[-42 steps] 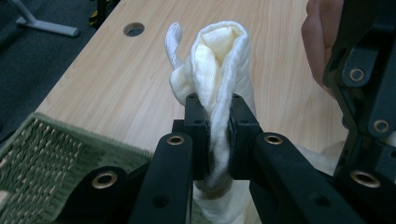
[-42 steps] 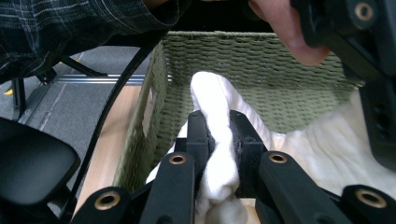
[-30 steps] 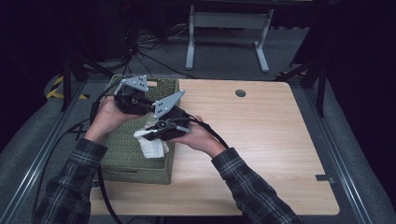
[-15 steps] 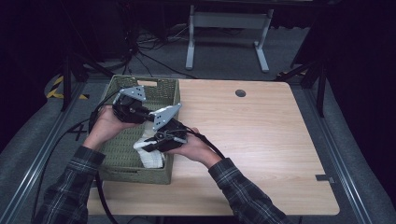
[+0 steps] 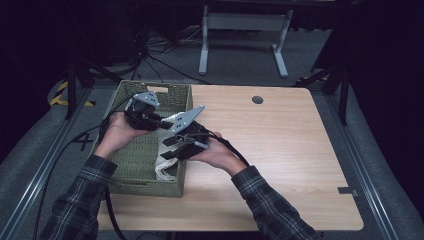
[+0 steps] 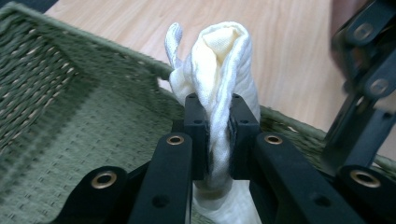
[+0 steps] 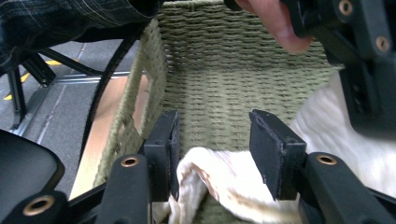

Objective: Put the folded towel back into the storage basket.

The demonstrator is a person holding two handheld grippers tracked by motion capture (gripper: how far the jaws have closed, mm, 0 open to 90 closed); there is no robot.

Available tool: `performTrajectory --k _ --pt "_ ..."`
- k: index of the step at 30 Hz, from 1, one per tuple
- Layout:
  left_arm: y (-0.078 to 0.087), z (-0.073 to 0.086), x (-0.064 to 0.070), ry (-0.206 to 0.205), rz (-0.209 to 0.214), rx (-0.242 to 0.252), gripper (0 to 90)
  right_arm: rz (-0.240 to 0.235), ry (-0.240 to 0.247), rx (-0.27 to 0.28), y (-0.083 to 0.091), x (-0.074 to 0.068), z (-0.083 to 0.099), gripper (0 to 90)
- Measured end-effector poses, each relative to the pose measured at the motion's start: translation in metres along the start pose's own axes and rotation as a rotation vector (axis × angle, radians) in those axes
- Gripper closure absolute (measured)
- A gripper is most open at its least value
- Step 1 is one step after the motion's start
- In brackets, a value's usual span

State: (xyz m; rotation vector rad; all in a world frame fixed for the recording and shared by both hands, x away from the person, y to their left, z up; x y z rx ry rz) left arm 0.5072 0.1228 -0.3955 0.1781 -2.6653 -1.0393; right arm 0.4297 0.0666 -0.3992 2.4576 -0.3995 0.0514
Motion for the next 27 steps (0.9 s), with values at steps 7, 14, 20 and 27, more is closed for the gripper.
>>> performTrajectory --k 7,14,20,27 --pt "0.004 -0.003 -0.019 0.082 -0.070 0.032 81.7 0.026 -0.003 -0.006 0.018 0.011 0.010 49.3" --pt "-0.001 -0.006 -0.037 0.140 -0.113 0.041 81.4 0.052 0.000 -0.014 0.037 0.020 0.024 47.1" --pt "-0.007 -0.003 -0.047 0.156 -0.135 0.009 81.0 0.071 -0.005 -0.020 0.052 0.028 0.035 45.6" --pt "-0.007 -0.008 -0.058 0.196 -0.195 0.036 60.8 0.094 -0.025 -0.027 0.072 0.040 0.053 44.1"
Point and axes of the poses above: each handheld gripper's, and its own axes: y roughly backward along the jaws, z roughly out of its underside, x roughly to its right, the point moved 10 cm from there along -y, roughly forward along the jaws, and after that the axes turned 15 degrees about z, right-handed, at the moved point
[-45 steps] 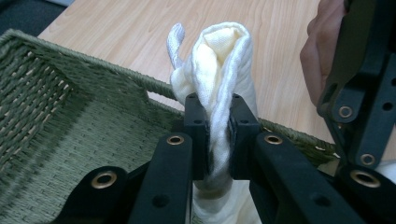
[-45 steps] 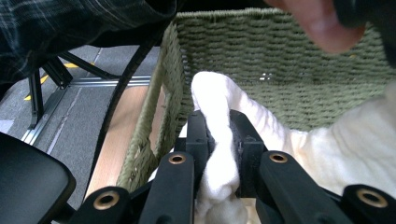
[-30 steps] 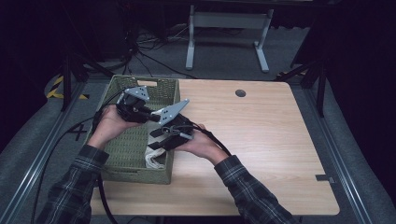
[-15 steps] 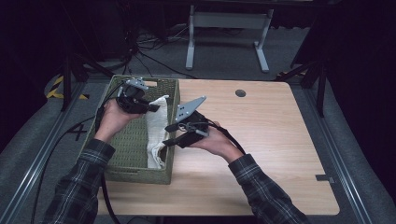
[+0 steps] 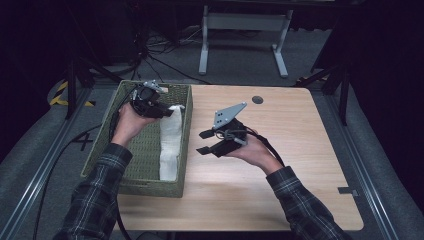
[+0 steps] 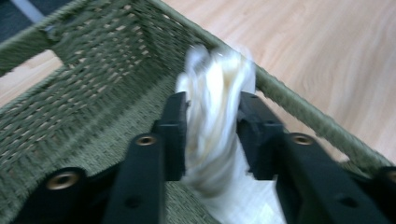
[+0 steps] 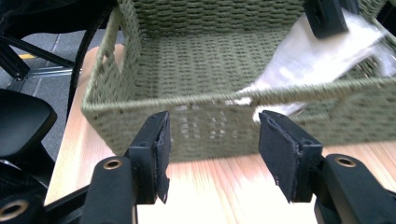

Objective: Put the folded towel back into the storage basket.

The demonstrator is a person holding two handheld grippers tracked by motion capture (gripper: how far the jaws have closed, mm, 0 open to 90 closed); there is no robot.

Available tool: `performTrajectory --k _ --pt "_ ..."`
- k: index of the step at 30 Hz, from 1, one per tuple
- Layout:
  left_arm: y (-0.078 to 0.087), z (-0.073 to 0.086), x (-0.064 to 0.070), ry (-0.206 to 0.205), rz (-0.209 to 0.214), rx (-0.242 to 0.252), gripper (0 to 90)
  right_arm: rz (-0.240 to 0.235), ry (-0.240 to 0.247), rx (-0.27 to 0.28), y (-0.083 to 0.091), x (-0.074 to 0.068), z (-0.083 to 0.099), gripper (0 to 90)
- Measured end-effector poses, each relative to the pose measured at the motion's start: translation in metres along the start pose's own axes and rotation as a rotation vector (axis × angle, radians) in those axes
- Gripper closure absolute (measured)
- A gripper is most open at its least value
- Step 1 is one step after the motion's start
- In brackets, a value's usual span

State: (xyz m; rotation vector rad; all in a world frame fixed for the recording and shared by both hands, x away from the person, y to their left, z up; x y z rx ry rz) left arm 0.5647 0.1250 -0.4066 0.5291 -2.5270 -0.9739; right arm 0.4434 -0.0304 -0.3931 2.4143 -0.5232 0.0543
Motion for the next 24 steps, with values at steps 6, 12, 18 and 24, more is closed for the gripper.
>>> performTrajectory --k 6,12,18,24 --pt "0.003 -0.010 0.010 -0.008 0.006 0.035 49.8 0.016 -0.019 -0.007 0.014 0.011 0.017 41.9" --pt "0.000 -0.023 0.030 -0.019 0.022 0.069 42.7 0.025 -0.040 -0.023 0.025 0.021 0.036 39.5" --pt "-0.011 -0.034 0.056 -0.027 0.047 0.086 38.5 0.036 -0.055 -0.020 0.039 0.032 0.052 38.2" --pt "-0.022 -0.040 0.082 -0.033 0.063 0.101 34.9 0.033 -0.047 -0.039 0.053 0.041 0.070 36.7"
Point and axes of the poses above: each handheld gripper's, and its own axes: y roughly backward along the jaws, z roughly out of its underside, x roughly to its right, the point moved 10 cm from there along -y, roughly forward along the jaws, and after that the axes turned 15 degrees about z, right-handed, at the moved point
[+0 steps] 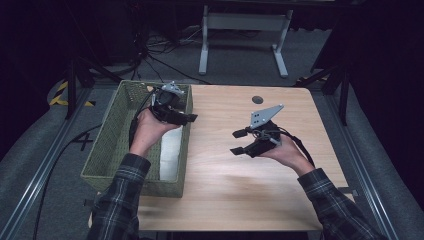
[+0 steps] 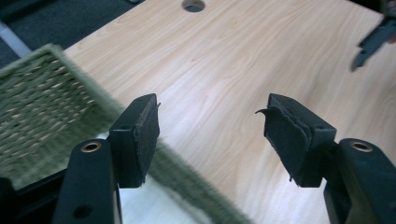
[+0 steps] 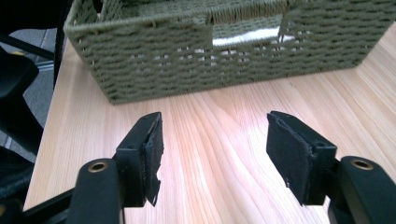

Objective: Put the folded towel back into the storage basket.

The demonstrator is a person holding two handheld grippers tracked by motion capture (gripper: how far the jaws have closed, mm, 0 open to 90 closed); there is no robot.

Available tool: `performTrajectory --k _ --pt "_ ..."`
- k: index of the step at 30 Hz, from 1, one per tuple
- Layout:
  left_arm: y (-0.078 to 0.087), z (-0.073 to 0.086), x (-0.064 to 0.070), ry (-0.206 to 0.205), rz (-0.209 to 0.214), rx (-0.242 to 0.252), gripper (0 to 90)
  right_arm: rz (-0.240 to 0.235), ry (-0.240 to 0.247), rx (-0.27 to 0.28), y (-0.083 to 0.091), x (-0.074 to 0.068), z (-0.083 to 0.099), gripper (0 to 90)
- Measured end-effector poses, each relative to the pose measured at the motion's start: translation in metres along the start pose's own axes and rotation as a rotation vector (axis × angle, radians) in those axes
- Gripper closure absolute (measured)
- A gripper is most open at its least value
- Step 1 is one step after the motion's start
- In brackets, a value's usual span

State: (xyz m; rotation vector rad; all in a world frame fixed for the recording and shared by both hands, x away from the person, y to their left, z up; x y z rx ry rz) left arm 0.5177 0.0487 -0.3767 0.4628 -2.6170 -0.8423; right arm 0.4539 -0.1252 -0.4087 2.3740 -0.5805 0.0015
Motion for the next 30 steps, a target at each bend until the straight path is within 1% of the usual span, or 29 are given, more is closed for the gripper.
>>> performTrajectory --k 2,3,5,7,8,12,13,16,18,19,20,22,23,24,25,26,27,29,30 --pt "-0.004 -0.001 0.008 -0.002 -0.003 0.003 33.1 0.004 -0.005 -0.003 0.007 0.006 0.008 35.9" --pt "-0.006 -0.002 0.013 -0.002 -0.003 0.006 33.1 0.004 -0.005 -0.003 0.007 0.006 0.008 35.9" --pt "-0.010 -0.003 0.022 -0.010 -0.006 0.003 31.7 0.012 -0.006 0.006 0.013 0.011 0.012 35.4" --pt "-0.018 -0.006 0.035 -0.016 0.000 0.000 30.5 0.018 -0.015 0.011 0.019 0.015 0.018 34.9" --pt "-0.021 -0.007 0.039 -0.022 0.002 -0.009 29.8 0.026 -0.024 0.013 0.024 0.018 0.023 34.9" --pt "-0.033 -0.013 0.053 -0.038 0.007 -0.017 27.5 0.052 -0.046 0.015 0.035 0.023 0.036 34.4" --pt "-0.037 -0.015 0.057 -0.039 0.011 -0.004 27.2 0.059 -0.055 0.011 0.037 0.024 0.040 34.3" --pt "-0.047 -0.017 0.067 -0.054 0.020 -0.008 26.0 0.081 -0.070 0.013 0.043 0.028 0.051 33.9" --pt "-0.054 -0.018 0.074 -0.064 0.030 0.003 25.8 0.093 -0.084 0.007 0.045 0.030 0.059 33.5" --pt "-0.058 -0.017 0.078 -0.061 0.035 0.000 25.5 0.097 -0.090 0.006 0.046 0.031 0.063 33.3" --pt "-0.058 -0.017 0.078 -0.061 0.035 0.000 25.3 0.097 -0.090 0.006 0.046 0.031 0.063 33.3" --pt "-0.067 -0.015 0.085 -0.066 0.036 0.002 25.3 0.115 -0.102 0.000 0.047 0.035 0.072 32.7" --pt "-0.076 -0.013 0.092 -0.073 0.046 -0.004 25.1 0.120 -0.112 -0.004 0.047 0.035 0.078 32.2" --pt "-0.076 -0.013 0.092 -0.073 0.046 -0.004 25.2 0.120 -0.112 -0.004 0.047 0.035 0.078 32.2" --pt "-0.081 -0.012 0.095 -0.071 0.054 0.000 25.2 0.126 -0.114 -0.007 0.046 0.036 0.082 32.1" --pt "-0.085 -0.010 0.098 -0.074 0.061 -0.006 25.2 0.131 -0.122 -0.010 0.046 0.036 0.085 31.6" --pt "-0.091 -0.008 0.103 -0.071 0.071 0.001 25.2 0.137 -0.122 -0.016 0.046 0.036 0.089 31.3" --pt "-0.103 -0.004 0.109 -0.070 0.088 -0.006 24.4 0.147 -0.136 -0.018 0.046 0.037 0.099 30.7" --pt "-0.107 -0.002 0.112 -0.077 0.092 -0.008 23.6 0.154 -0.139 -0.020 0.046 0.037 0.103 30.3"
Point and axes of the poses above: each handheld gripper's, and its own axes: y roughly backward along the jaws, z roughly out of its underside, x roughly to its right, the point moved 10 cm from there along -y, roughly forward along the jaws, and after that the axes turned 15 degrees about z, right-handed, at the moved point
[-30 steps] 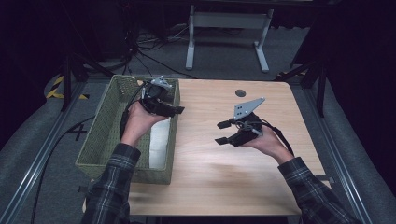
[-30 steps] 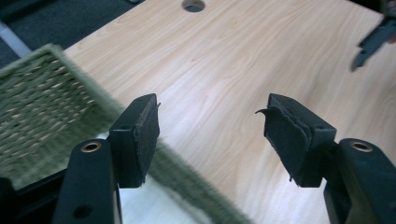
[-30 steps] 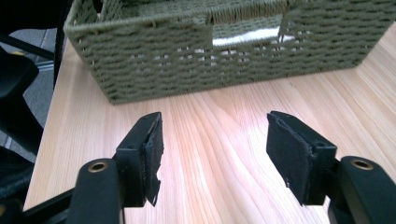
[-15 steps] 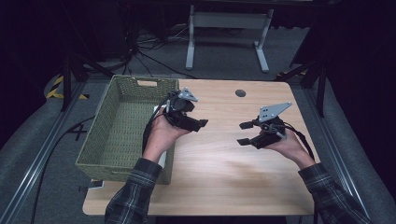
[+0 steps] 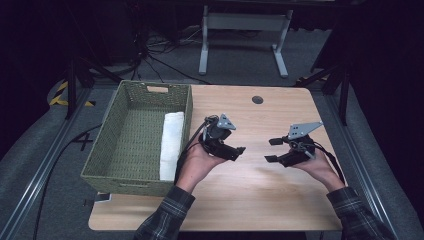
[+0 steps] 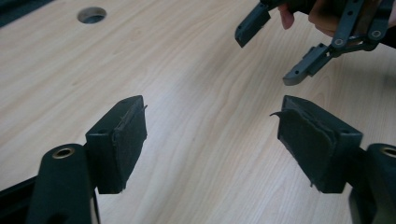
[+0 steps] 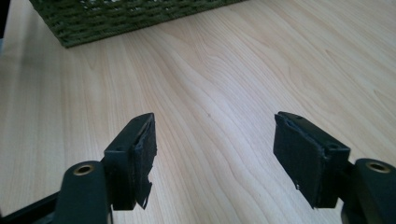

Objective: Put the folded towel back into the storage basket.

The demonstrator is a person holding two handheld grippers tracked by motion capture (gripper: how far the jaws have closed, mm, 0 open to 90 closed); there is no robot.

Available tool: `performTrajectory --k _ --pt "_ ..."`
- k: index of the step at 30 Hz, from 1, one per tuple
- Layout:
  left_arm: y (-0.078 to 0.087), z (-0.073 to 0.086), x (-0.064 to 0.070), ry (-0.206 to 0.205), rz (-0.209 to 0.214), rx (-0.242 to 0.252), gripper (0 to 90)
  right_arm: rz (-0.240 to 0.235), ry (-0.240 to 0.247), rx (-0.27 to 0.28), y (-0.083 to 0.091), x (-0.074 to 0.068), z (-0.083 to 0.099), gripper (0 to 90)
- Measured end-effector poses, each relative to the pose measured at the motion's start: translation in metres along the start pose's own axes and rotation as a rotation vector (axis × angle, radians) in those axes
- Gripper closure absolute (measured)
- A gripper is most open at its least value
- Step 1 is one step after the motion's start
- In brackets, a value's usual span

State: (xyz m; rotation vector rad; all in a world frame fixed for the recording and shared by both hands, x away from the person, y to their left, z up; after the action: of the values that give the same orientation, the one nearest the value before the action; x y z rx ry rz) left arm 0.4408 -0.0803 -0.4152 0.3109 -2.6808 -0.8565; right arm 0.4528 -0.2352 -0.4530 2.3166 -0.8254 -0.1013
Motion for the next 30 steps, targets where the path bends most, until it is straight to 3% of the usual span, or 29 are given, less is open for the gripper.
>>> performTrajectory --k 7,12,18,23,30 --pt "-0.028 0.017 0.007 0.002 0.010 -0.022 20.3 0.040 -0.024 -0.021 -0.001 0.003 0.023 27.1" --pt "-0.047 0.038 0.011 -0.001 0.019 -0.036 18.3 0.078 -0.037 -0.037 0.001 0.006 0.041 24.0" --pt "-0.059 0.060 0.011 0.010 0.005 -0.057 15.5 0.126 -0.069 -0.061 0.008 0.008 0.063 20.6" --pt "-0.067 0.075 0.014 0.007 -0.004 -0.070 13.7 0.178 -0.126 -0.074 0.017 0.012 0.085 16.9" --pt "-0.079 0.098 0.017 0.014 -0.028 -0.148 4.8 0.247 -0.168 -0.078 0.029 0.015 0.108 14.3"
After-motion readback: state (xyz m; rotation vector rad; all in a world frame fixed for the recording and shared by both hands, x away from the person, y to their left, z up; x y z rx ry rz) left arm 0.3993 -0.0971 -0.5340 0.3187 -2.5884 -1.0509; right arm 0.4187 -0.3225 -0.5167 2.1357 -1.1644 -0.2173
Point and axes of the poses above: each handheld gripper's, and its own axes: y roughly backward along the jaws, z roughly out of its underside, x roughly to its right, the point moved 10 cm from there along -y, roughly forward along the jaws, and after that the axes turned 15 degrees about z, right-handed, at the moved point
